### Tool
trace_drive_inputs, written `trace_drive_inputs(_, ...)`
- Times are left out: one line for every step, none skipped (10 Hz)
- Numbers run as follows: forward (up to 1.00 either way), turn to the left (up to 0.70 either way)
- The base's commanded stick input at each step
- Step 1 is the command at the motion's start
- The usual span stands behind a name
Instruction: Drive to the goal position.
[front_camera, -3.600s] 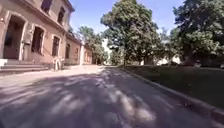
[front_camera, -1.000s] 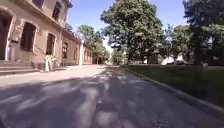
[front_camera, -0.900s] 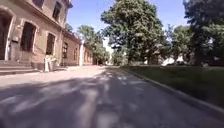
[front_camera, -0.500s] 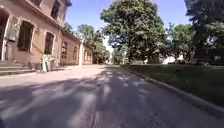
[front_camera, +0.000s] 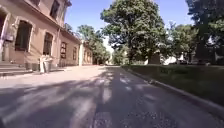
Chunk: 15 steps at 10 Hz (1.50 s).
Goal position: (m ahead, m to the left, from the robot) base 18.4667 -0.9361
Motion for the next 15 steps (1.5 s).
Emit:
trace_drive_inputs(0.7,0.0)
trace_drive_inputs(0.7,0.0)
trace_drive_inputs(0.7,0.0)
trace_drive_inputs(0.7,0.0)
trace_drive_inputs(0.7,0.0)
trace_drive_inputs(0.7,0.0)
trace_drive_inputs(0.7,0.0)
trace_drive_inputs(0.7,0.0)
trace_drive_inputs(0.7,0.0)
trace_drive_inputs(0.7,0.0)
trace_drive_inputs(0.7,0.0)
trace_drive_inputs(0.7,0.0)
trace_drive_inputs(0.7,0.0)
trace_drive_inputs(0.7,0.0)
trace_drive_inputs(0.7,0.0)
